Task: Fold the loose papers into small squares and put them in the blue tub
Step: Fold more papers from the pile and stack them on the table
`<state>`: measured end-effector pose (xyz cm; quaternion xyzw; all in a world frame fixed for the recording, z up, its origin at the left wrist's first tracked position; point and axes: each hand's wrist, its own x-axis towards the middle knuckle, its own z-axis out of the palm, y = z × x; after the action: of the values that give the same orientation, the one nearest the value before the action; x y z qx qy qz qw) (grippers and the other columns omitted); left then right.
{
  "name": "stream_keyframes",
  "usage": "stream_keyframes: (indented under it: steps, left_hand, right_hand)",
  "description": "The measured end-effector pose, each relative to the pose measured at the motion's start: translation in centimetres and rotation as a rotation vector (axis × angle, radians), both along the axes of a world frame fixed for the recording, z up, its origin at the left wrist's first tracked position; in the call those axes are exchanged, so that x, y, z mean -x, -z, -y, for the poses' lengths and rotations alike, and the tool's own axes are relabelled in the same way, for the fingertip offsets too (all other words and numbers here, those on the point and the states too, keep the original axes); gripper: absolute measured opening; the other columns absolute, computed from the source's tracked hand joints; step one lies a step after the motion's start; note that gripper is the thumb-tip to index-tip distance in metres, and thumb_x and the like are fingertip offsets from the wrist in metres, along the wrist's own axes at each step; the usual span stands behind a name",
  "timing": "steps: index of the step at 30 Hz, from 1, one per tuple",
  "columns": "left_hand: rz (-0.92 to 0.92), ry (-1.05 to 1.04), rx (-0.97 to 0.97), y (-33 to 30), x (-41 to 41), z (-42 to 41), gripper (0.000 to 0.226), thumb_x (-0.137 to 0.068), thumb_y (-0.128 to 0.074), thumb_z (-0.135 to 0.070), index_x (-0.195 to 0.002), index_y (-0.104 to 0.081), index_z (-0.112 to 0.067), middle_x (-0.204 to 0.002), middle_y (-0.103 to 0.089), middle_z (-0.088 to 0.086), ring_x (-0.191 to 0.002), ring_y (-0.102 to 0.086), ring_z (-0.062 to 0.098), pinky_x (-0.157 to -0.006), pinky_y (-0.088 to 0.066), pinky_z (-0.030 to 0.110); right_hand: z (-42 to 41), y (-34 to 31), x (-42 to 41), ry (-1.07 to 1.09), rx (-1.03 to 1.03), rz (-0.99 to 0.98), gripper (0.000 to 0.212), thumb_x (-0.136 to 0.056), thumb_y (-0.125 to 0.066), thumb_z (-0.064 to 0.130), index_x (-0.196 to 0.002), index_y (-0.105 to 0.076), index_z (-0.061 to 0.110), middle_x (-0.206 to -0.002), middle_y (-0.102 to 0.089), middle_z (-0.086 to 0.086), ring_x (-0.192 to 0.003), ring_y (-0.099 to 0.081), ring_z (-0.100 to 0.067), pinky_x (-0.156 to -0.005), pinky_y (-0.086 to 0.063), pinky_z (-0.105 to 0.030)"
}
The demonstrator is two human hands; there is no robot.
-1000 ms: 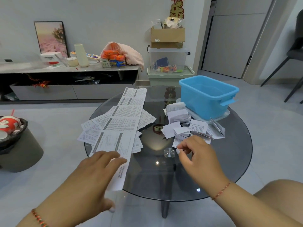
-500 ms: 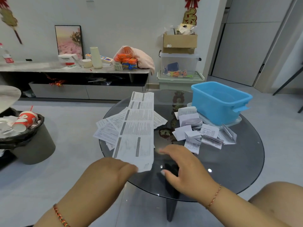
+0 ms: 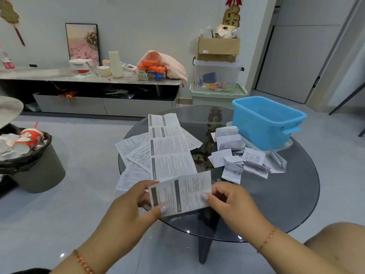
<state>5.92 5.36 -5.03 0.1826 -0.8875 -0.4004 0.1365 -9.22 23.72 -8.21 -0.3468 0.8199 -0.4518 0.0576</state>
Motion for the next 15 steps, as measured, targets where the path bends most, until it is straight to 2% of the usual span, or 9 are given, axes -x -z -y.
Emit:
stream_keyframes:
  steps: [2,4,6,8,9,11,13,15]
  left_hand:
    - [-0.048,-0.126,0.018,1.3,0.8,-0.7,0.041,-0.081,-0.070,-0.033,-0.117,-0.052,-0.033,-0.074,-0.066,-0.020,-0.075,-0.060,-0.006,-0.063,-0.043,0.008]
    - [-0.058,-0.240,0.031,1.9,1.5,-1.2,0.049,-0.082,-0.070,-0.032,-0.125,-0.046,-0.029,-0.070,-0.063,-0.008,-0.070,-0.059,0.001,-0.057,-0.039,0.009]
    - [-0.063,-0.301,0.088,2.3,1.8,-1.4,0.057,-0.080,-0.072,-0.030,-0.129,-0.044,-0.027,-0.080,-0.058,-0.013,-0.076,-0.055,0.005,-0.063,-0.037,0.010]
    - [-0.126,-0.263,0.320,3.0,1.9,-1.0,0.056,-0.077,-0.076,-0.026,-0.127,-0.051,-0.025,-0.098,-0.055,-0.012,-0.088,-0.045,0.004,-0.076,-0.040,0.021]
    - [-0.172,-0.213,0.454,3.4,2.0,-0.9,0.048,-0.077,-0.075,-0.024,-0.122,-0.057,-0.025,-0.106,-0.056,-0.007,-0.096,-0.043,0.007,-0.081,-0.043,0.028]
    - [-0.205,-0.078,0.627,4.2,2.0,-0.6,0.031,-0.086,-0.061,-0.029,-0.117,-0.062,-0.026,-0.123,-0.058,-0.003,-0.115,-0.046,0.016,-0.095,-0.040,0.041]
    - [-0.098,0.058,0.731,4.8,2.0,-0.4,0.038,-0.094,-0.037,-0.044,-0.122,-0.059,-0.032,-0.134,-0.054,-0.008,-0.128,-0.045,0.016,-0.107,-0.022,0.041]
    - [0.049,0.122,0.820,5.4,1.8,-0.3,0.049,-0.096,-0.022,-0.056,-0.128,-0.054,-0.037,-0.135,-0.053,-0.014,-0.127,-0.048,0.009,-0.106,-0.016,0.038]
  right_hand:
    - [0.7,-0.1,0.0,0.059,-0.050,0.027,0.014,-0.085,-0.067,0.030,-0.075,-0.062,0.020,-0.069,-0.063,0.004,-0.060,-0.052,-0.006,-0.060,-0.044,-0.020]
    - [1.4,-0.3,0.1,0.112,-0.101,0.009,0.011,-0.085,-0.066,0.030,-0.081,-0.057,0.025,-0.064,-0.058,0.004,-0.056,-0.047,-0.004,-0.056,-0.039,-0.017]
    - [1.8,-0.6,0.0,0.153,-0.145,-0.007,0.016,-0.085,-0.065,0.032,-0.088,-0.050,0.031,-0.064,-0.057,0.008,-0.058,-0.050,-0.003,-0.058,-0.041,-0.019]
    - [2.0,-0.9,-0.2,0.159,-0.208,-0.052,0.023,-0.086,-0.064,0.033,-0.099,-0.044,0.034,-0.069,-0.057,0.009,-0.065,-0.054,-0.004,-0.063,-0.045,-0.023]
    - [2.1,-1.0,-0.3,0.149,-0.247,-0.088,0.026,-0.086,-0.062,0.034,-0.104,-0.043,0.034,-0.072,-0.056,0.009,-0.068,-0.054,-0.005,-0.065,-0.045,-0.024]
    - [2.2,-1.1,-0.2,0.128,-0.307,-0.163,0.027,-0.087,-0.060,0.036,-0.108,-0.043,0.032,-0.074,-0.052,0.011,-0.072,-0.054,-0.008,-0.067,-0.044,-0.025]
    - [2.3,-1.3,-0.1,0.113,-0.350,-0.209,0.023,-0.088,-0.058,0.037,-0.107,-0.047,0.031,-0.072,-0.045,0.014,-0.074,-0.050,-0.008,-0.067,-0.042,-0.024]
    - [2.4,-1.2,0.1,0.097,-0.389,-0.228,0.021,-0.088,-0.057,0.038,-0.107,-0.052,0.030,-0.073,-0.042,0.015,-0.076,-0.048,-0.008,-0.068,-0.040,-0.023]
